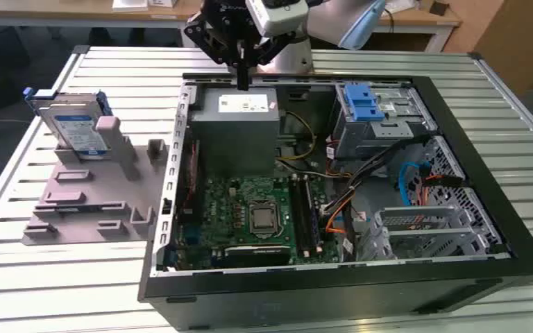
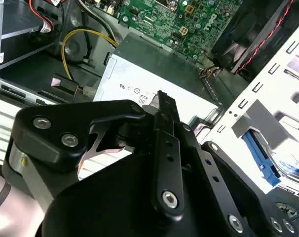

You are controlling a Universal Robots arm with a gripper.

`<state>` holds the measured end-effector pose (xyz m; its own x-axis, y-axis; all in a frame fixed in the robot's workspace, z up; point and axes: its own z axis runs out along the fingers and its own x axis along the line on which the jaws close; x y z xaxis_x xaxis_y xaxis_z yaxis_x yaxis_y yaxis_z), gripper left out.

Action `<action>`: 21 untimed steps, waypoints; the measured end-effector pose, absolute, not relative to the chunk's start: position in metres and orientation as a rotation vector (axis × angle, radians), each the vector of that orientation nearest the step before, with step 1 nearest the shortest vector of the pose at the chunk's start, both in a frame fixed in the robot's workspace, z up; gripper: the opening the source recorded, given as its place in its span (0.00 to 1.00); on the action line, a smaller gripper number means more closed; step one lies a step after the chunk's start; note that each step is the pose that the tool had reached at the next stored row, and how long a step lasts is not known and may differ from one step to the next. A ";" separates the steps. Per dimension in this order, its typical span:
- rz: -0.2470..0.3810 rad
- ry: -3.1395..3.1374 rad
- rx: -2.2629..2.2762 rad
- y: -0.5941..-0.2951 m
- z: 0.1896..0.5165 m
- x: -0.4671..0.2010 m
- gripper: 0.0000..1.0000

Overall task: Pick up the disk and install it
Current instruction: 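Reach for the disk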

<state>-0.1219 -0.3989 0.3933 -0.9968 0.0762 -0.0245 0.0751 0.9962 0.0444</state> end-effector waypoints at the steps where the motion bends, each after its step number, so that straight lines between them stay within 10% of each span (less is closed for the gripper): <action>1: 0.068 3.112 0.118 -0.399 0.393 -0.122 0.11; 21: 0.068 3.113 0.118 -0.399 0.393 -0.133 0.11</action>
